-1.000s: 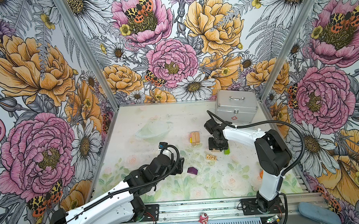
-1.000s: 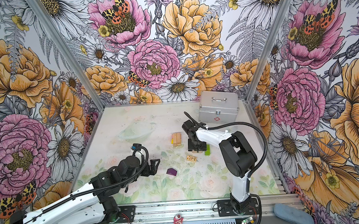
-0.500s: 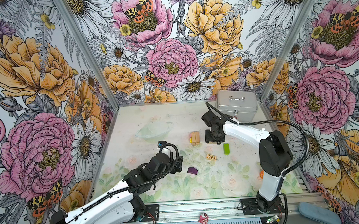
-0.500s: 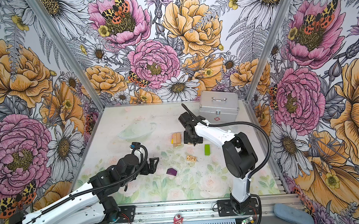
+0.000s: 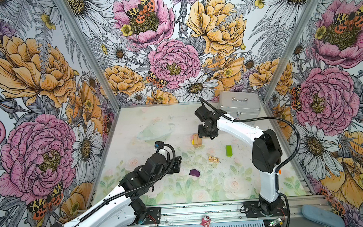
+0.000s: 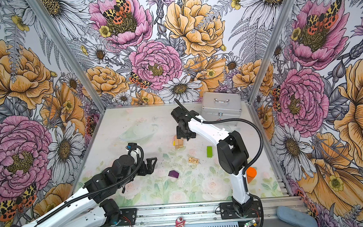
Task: Build the wood block tower
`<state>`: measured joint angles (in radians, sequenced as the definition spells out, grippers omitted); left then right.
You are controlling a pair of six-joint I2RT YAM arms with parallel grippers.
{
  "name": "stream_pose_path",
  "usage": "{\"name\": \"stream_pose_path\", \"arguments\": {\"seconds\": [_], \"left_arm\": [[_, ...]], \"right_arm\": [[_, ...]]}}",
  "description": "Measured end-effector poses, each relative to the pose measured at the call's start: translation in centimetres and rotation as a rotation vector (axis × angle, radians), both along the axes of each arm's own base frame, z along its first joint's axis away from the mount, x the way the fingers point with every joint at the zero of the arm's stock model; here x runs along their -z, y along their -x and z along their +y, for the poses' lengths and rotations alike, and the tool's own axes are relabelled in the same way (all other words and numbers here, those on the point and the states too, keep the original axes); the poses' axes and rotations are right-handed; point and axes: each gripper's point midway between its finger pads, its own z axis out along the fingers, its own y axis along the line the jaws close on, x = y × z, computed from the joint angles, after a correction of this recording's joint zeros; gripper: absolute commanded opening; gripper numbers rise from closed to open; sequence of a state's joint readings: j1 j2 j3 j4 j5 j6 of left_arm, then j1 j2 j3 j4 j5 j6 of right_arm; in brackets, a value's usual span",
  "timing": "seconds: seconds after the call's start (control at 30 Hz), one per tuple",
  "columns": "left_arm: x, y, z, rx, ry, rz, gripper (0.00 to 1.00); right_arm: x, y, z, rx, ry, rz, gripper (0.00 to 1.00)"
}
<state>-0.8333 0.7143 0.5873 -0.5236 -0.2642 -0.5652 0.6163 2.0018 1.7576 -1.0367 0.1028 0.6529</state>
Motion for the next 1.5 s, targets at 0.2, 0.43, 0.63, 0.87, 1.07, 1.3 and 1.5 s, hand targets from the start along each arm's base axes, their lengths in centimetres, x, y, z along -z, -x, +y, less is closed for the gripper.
{"name": "stream_pose_path", "arguments": {"seconds": [0.2,0.43,0.63,0.87,1.07,1.3,1.5], "left_arm": [[-1.1,0.2,0.2,0.010,0.016,-0.027,0.99],[-1.0,0.3,0.4,0.012,0.006,-0.022,0.99],[-1.0,0.3,0.4,0.013,0.004,-0.021,0.99],[-1.0,0.3,0.4,0.015,0.004,-0.021,0.99],[-1.0,0.3,0.4,0.015,0.004,-0.021,0.99],[-1.0,0.3,0.4,0.014,0.004,-0.021,0.99],[-1.0,0.3,0.4,0.014,0.004,-0.021,0.99]], "right_arm": [[0.0,-0.6,1.3,-0.022,0.004,0.006,0.51],[0.7,-0.9,2.6,-0.041,0.016,0.023,0.51],[1.5,-0.8,3.5,-0.055,0.026,0.043,0.51],[2.0,-0.8,3.9,-0.063,0.032,0.062,0.51],[2.5,-0.9,4.0,-0.063,0.038,0.069,0.51],[3.3,-1.2,4.2,-0.071,0.052,0.086,0.51],[2.8,-1.5,4.4,-0.073,0.046,0.075,0.51]]}}
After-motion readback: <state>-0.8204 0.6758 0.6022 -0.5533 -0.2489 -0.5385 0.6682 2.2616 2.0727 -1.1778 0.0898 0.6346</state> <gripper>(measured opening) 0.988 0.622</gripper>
